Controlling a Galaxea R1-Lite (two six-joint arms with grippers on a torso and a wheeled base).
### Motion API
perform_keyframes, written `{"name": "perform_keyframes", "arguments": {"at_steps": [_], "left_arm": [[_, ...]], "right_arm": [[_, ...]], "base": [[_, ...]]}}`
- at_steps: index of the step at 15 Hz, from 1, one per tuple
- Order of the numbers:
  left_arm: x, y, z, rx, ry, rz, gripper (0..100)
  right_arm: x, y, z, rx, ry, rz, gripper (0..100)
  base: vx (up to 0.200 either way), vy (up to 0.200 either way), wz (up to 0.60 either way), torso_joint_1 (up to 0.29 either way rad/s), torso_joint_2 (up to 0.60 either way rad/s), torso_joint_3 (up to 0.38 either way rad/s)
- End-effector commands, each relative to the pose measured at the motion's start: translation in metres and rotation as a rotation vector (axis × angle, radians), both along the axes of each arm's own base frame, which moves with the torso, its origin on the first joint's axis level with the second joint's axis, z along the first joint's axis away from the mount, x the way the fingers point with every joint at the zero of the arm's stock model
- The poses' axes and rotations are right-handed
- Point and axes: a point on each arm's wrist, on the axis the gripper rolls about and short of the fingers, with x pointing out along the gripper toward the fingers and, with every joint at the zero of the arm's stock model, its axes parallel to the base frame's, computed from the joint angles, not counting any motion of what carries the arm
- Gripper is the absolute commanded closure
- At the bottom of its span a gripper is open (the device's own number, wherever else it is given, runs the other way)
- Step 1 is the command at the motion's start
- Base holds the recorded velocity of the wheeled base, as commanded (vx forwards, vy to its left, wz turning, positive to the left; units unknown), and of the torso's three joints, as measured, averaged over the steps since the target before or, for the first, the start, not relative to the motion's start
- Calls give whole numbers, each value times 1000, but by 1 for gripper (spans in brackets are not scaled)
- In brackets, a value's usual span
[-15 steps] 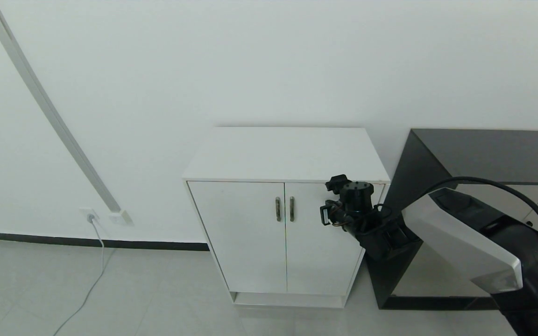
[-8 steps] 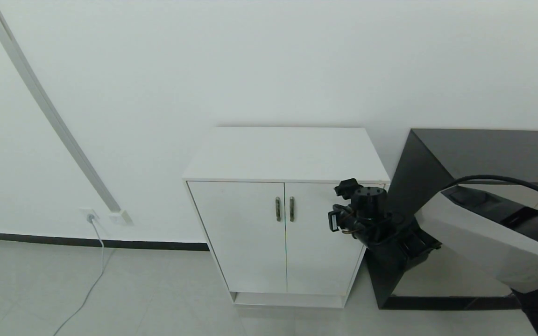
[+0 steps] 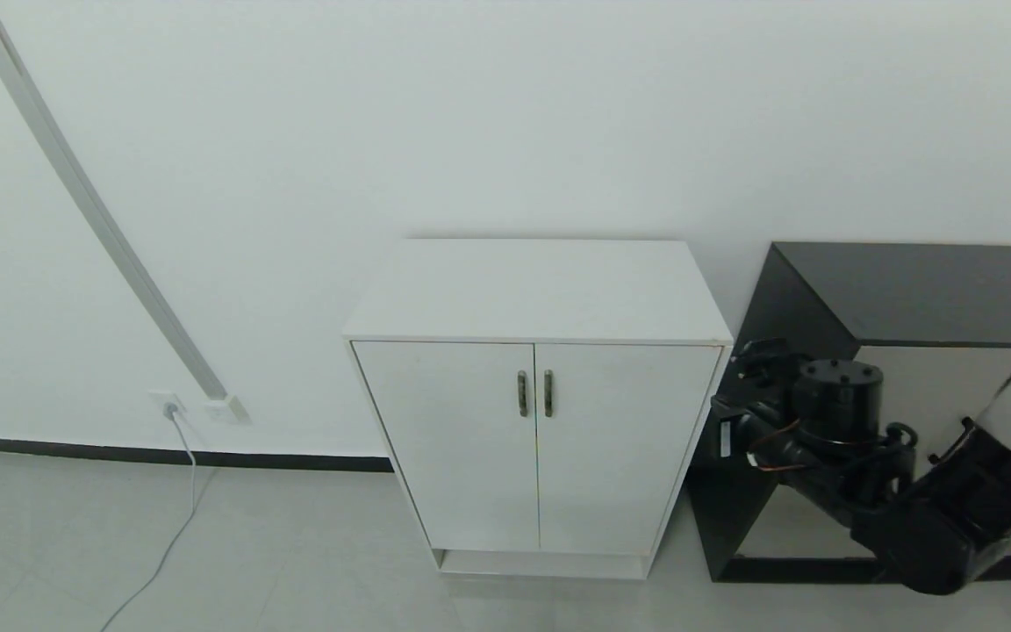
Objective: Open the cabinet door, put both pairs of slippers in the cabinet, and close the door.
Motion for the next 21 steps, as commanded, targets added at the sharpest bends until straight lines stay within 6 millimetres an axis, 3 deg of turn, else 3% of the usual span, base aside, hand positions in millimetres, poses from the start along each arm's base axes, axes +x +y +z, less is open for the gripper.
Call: {"name": "perform_keyframes", "arguments": {"at_steps": [1,6,10,13,17,21], "left_arm": [[0,0,0,0,1,0,100],[0,0,0,-2,1,0,100],[0,0,0,0,1,0,100],[0,0,0,0,1,1,100],[0,0,0,0,1,0,100],[0,0,0,0,1,0,100]], "right_arm": [[-41,-37,28,13,-41,-62,100],[-93,-70,24,-2,-8,-120,100],[-153,-96,18,-24,8,-159,100],[-183,-110,27,-17,-3,-204,100],[-236,-119,22,-24,64,-137,100],[-261,-121,13,-19,153,-48,100]], "base": [[0,0,0,0,0,0],[0,0,0,0,0,0],[0,0,0,0,0,0],[0,0,0,0,0,0],[0,0,0,0,0,0],[0,0,0,0,0,0]]}}
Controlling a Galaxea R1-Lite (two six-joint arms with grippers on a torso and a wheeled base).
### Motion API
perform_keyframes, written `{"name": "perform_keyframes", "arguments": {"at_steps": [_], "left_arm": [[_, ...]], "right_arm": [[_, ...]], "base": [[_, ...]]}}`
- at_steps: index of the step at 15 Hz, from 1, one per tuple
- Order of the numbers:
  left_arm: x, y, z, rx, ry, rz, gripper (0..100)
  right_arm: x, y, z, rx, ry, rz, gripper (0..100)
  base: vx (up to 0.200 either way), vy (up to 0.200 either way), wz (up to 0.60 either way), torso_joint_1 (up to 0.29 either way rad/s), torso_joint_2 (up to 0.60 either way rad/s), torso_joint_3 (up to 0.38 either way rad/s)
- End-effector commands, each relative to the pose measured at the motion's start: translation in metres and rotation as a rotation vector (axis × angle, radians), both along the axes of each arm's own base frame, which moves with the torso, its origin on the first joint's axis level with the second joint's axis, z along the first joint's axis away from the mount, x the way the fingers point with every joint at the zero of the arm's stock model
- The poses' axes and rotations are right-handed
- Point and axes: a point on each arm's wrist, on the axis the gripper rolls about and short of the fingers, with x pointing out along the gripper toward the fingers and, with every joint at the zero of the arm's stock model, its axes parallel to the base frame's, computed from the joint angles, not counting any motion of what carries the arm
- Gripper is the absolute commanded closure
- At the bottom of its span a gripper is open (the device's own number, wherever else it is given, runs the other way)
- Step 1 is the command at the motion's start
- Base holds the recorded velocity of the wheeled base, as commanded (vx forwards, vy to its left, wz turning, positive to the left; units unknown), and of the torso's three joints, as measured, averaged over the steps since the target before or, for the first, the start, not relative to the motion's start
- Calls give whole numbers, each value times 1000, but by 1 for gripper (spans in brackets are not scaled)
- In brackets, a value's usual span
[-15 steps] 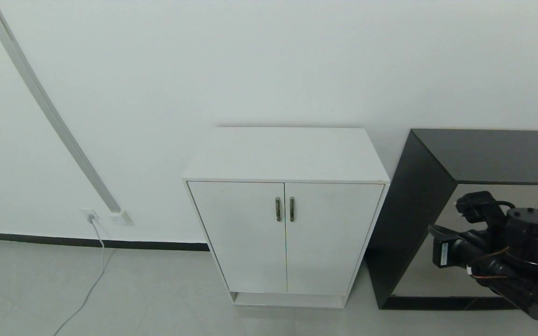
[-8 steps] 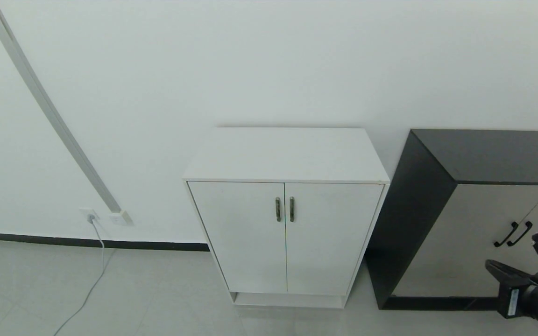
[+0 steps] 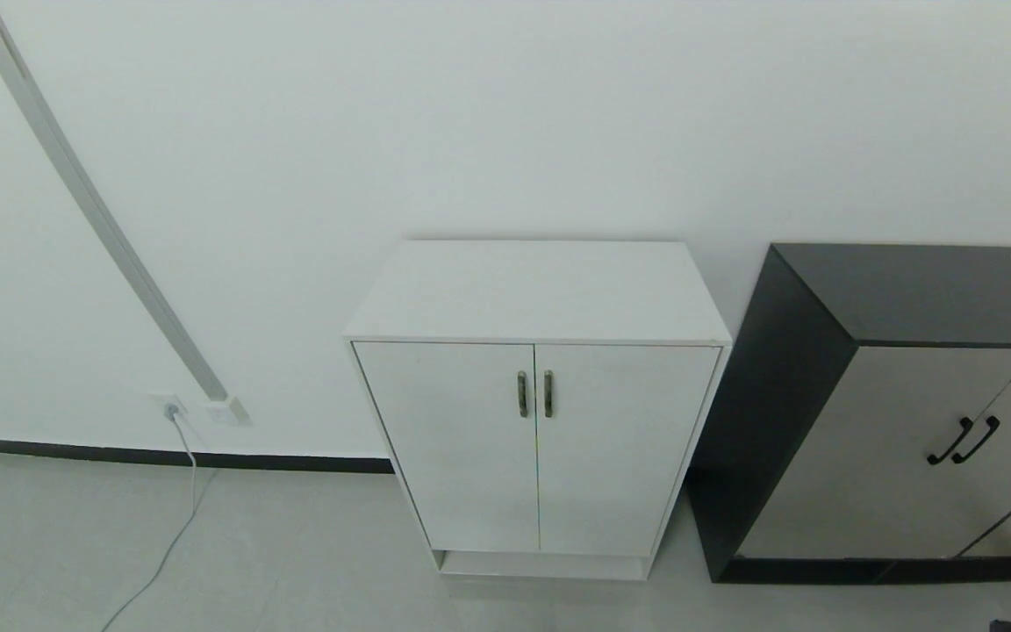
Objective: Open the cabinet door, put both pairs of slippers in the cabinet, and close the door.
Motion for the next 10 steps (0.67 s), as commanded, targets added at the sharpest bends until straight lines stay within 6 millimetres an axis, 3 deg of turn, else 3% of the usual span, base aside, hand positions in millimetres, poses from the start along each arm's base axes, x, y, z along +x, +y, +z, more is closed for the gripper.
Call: {"name": "perform_keyframes", "arguments": {"at_steps": [1,7,10], "left_arm": [[0,0,0,0,1,0,100],[0,0,0,0,1,0,100],[0,0,0,0,1,0,100]], "right_arm": [[-18,-2,4,34,-83,40,100],[-29,-3,-10,46,-18,86,100],[-49,-5,-23,38,49,162,100]], "base": [[0,0,0,0,0,0],[0,0,0,0,0,0],[0,0,0,0,0,0]]}}
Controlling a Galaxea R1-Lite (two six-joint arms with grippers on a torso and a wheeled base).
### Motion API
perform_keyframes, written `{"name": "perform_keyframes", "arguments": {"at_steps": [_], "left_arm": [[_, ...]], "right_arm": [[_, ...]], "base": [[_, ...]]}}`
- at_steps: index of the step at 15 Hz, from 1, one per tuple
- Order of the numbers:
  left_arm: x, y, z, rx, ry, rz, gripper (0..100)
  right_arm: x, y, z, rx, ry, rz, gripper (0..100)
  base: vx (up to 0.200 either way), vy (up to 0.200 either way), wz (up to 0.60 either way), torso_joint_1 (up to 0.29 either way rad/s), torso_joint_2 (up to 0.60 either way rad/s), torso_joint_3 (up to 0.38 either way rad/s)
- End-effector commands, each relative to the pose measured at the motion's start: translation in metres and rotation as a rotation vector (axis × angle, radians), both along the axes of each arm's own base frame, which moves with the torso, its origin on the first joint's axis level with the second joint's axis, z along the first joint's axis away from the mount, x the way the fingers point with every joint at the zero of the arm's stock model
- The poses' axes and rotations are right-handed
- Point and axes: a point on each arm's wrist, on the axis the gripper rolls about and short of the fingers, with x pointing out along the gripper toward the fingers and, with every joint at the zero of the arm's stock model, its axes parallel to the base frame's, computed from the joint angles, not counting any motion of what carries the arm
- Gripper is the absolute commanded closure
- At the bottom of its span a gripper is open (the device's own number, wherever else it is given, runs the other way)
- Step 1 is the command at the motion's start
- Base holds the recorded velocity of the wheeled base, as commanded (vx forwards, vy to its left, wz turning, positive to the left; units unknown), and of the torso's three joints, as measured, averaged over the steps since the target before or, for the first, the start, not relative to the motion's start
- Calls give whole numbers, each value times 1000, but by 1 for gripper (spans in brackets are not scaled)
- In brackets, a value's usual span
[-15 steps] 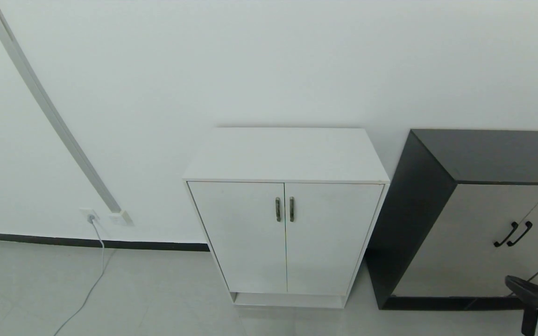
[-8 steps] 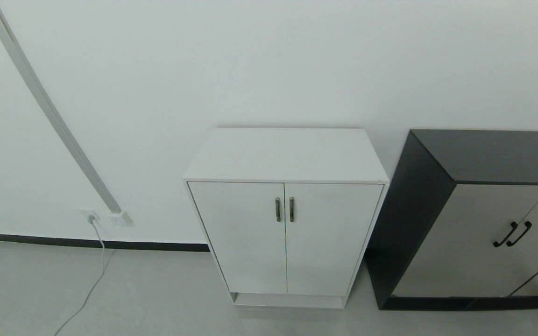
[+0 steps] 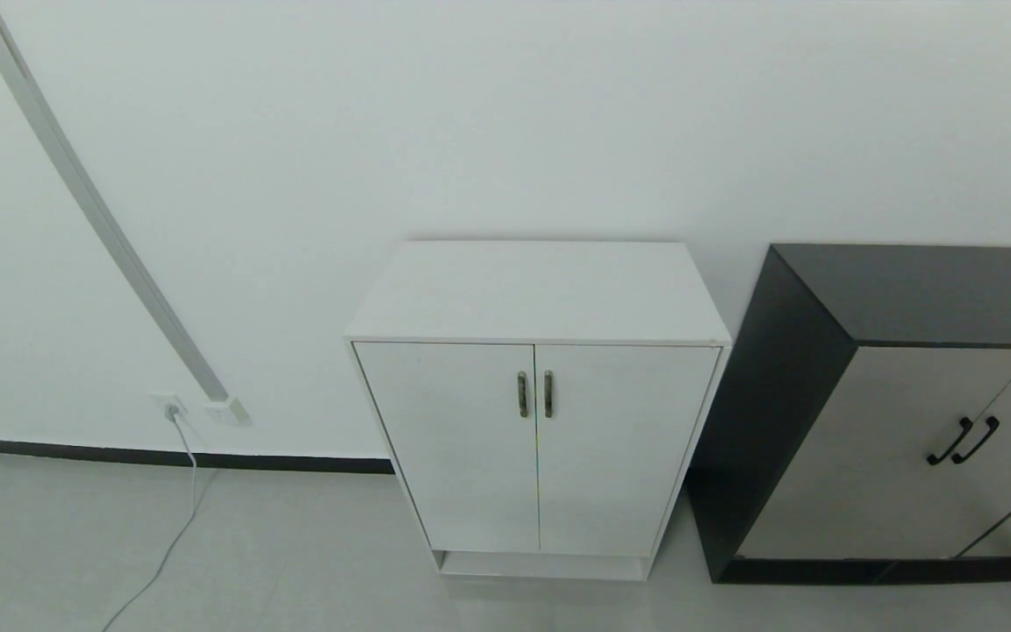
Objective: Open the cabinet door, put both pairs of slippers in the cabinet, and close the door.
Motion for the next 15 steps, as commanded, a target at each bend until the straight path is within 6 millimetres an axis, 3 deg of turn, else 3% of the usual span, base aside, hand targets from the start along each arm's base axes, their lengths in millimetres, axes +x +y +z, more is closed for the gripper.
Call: {"name": "perform_keyframes", "arguments": {"at_steps": [1,15], "left_arm": [[0,0,0,0,1,0,100],[0,0,0,0,1,0,100]], "right_arm": [[-10,-1,-3,7,-37,54,100],[-31,-5,-1,40,-330,-101,100]], "base": [[0,0,0,0,0,0],[0,0,0,0,0,0]]}}
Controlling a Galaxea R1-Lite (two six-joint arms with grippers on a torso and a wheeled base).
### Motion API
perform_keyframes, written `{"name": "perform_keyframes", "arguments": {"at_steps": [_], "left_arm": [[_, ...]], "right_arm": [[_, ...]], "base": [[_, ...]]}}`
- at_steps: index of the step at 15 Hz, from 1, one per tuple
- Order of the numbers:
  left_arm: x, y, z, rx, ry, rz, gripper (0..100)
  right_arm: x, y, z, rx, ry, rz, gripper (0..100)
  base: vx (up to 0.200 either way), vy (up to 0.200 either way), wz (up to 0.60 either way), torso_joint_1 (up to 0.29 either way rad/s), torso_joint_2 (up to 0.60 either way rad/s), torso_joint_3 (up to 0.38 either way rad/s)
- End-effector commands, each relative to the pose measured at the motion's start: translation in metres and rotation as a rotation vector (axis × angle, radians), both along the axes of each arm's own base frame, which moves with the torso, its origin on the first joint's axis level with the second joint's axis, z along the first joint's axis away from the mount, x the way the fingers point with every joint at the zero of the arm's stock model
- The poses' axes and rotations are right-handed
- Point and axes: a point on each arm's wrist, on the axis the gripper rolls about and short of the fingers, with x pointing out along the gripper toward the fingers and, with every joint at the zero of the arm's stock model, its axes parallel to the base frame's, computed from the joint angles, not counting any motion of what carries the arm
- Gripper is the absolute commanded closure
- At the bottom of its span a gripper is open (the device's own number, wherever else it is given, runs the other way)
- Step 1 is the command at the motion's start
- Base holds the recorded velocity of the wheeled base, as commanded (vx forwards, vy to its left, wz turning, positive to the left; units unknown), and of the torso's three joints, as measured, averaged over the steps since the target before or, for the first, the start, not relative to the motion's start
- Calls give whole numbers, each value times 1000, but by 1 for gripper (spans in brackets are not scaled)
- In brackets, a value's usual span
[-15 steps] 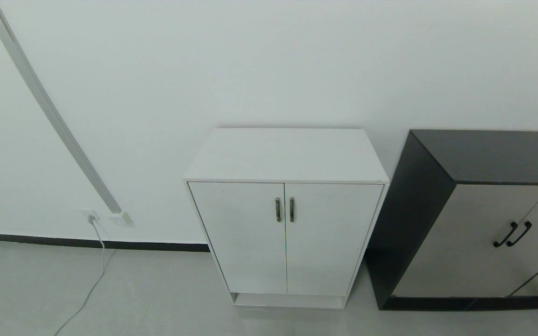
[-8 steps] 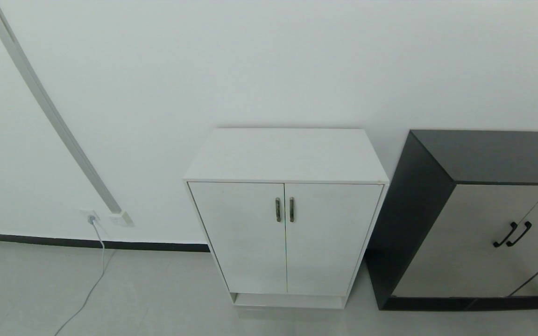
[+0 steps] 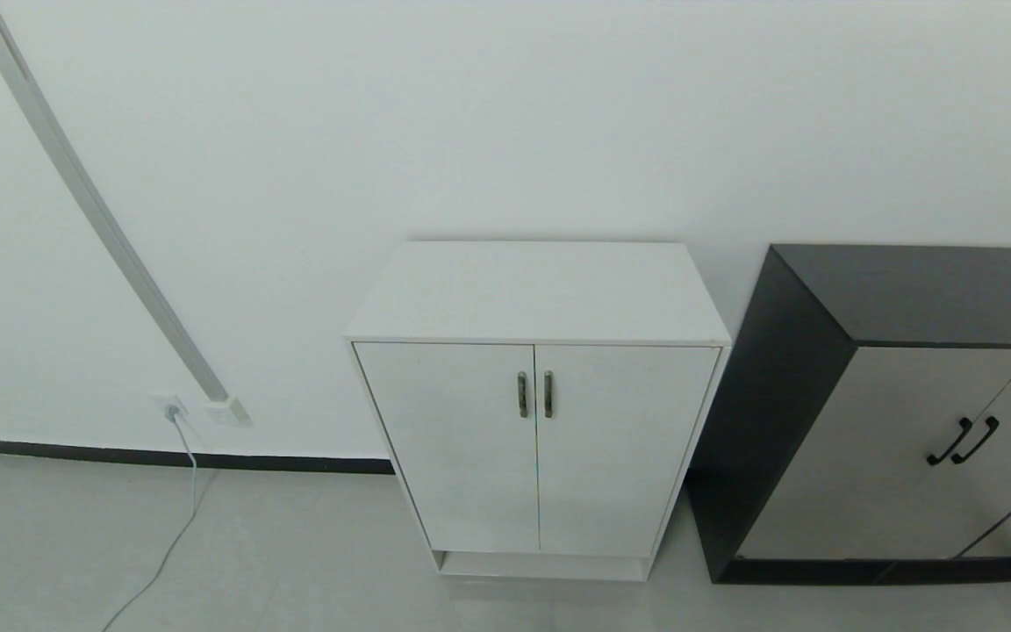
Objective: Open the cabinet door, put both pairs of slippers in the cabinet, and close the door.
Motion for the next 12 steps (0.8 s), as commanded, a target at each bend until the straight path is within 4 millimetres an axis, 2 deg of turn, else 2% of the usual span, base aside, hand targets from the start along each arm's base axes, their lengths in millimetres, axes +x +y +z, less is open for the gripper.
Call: {"name": "perform_keyframes", "arguments": {"at_steps": [1,8,12], "left_arm": [[0,0,0,0,1,0,100],[0,0,0,0,1,0,100],[0,0,0,0,1,0,100]], "right_arm": [[-7,0,-1,7,-84,-11,100],[-18,0,-3,11,-231,-76,100],[-19,0,-3,22,-242,-91,100]], "base": [[0,0,0,0,0,0],[0,0,0,0,0,0],[0,0,0,0,0,0]]}}
